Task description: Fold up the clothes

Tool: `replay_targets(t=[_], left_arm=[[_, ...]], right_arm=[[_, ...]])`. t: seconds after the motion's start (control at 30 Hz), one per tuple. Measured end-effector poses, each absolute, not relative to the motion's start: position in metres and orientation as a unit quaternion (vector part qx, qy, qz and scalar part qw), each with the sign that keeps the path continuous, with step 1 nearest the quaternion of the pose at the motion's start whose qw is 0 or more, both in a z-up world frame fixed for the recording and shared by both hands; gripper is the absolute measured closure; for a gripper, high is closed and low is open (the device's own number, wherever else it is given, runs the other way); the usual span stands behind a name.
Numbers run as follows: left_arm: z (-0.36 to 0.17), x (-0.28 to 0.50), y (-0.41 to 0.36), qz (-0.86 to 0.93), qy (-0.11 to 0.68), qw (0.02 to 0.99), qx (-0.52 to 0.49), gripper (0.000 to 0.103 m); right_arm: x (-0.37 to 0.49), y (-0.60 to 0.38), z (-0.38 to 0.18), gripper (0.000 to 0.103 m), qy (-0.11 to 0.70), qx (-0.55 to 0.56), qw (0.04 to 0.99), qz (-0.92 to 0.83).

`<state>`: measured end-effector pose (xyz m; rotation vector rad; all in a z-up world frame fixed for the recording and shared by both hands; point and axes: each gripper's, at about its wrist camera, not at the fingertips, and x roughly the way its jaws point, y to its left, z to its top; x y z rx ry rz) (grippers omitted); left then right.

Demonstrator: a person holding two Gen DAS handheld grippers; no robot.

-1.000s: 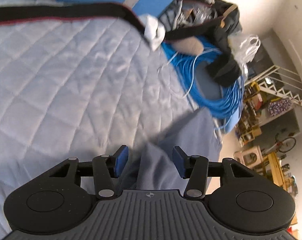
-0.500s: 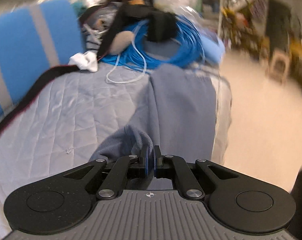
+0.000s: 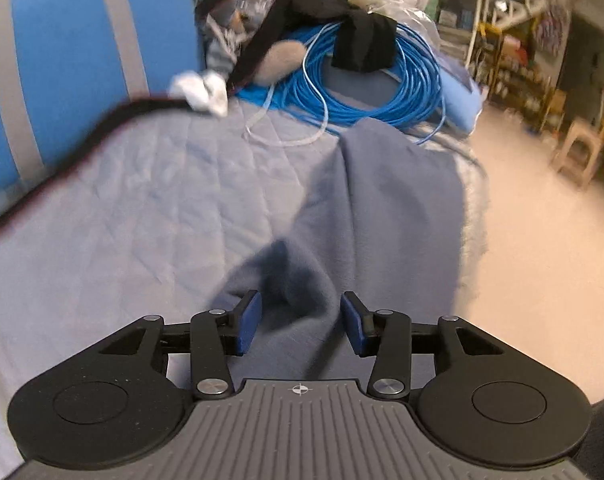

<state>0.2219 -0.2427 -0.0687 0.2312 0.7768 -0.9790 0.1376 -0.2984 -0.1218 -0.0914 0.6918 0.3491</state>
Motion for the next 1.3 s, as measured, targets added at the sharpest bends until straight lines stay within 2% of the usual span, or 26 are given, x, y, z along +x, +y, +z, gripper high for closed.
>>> replay_targets(t=[0.23,0.4,0.43,0.6,0.8,0.9,0.97,1.0,1.13,1.27,1.3], left_arm=[[-0.091,0.278,-0.231,-0.465,0.475,0.743,-0.081,0.059],[-0.113,0.313,-0.244,-0.483,0.534,0.67,-0.181,0.043],[-0.115,0.318,-0.246,-0.48,0.536,0.667,-0.193,0.04],[-0.117,0.339,-0.256,-0.465,0.531,0.666,-0.242,0.039],[-0.103,0.363,-0.251,-0.455,0.496,0.703,-0.231,0.04],[-0.105,0.373,-0.247,-0.452,0.498,0.704,-0.228,0.047],[-0.106,0.379,-0.244,-0.451,0.499,0.705,-0.226,0.065],[-0.106,0.382,-0.243,-0.45,0.5,0.705,-0.225,0.069],[-0.108,0.395,-0.237,-0.447,0.502,0.706,-0.221,0.082],[-0.116,0.406,-0.23,-0.437,0.507,0.706,-0.231,0.097],[-0.118,0.407,-0.23,-0.435,0.507,0.708,-0.229,0.097]], right_arm=[[0.142,-0.301,-0.123,0.0,0.337,-0.043,0.925,0.171],[0.145,-0.304,-0.124,0.0,0.337,-0.043,0.925,0.171],[0.146,-0.305,-0.124,0.0,0.337,-0.043,0.925,0.171],[0.15,-0.308,-0.125,0.0,0.338,-0.043,0.924,0.171],[0.157,-0.313,-0.127,0.0,0.34,-0.042,0.923,0.172],[0.161,-0.316,-0.128,0.0,0.341,-0.04,0.923,0.173],[0.164,-0.319,-0.129,0.0,0.341,-0.04,0.923,0.173],[0.164,-0.323,-0.129,0.0,0.341,-0.039,0.923,0.174],[0.109,-0.303,-0.119,0.0,0.34,-0.039,0.923,0.175],[0.115,-0.304,-0.117,0.0,0.341,-0.038,0.923,0.175],[0.116,-0.304,-0.117,0.0,0.341,-0.038,0.923,0.175]])
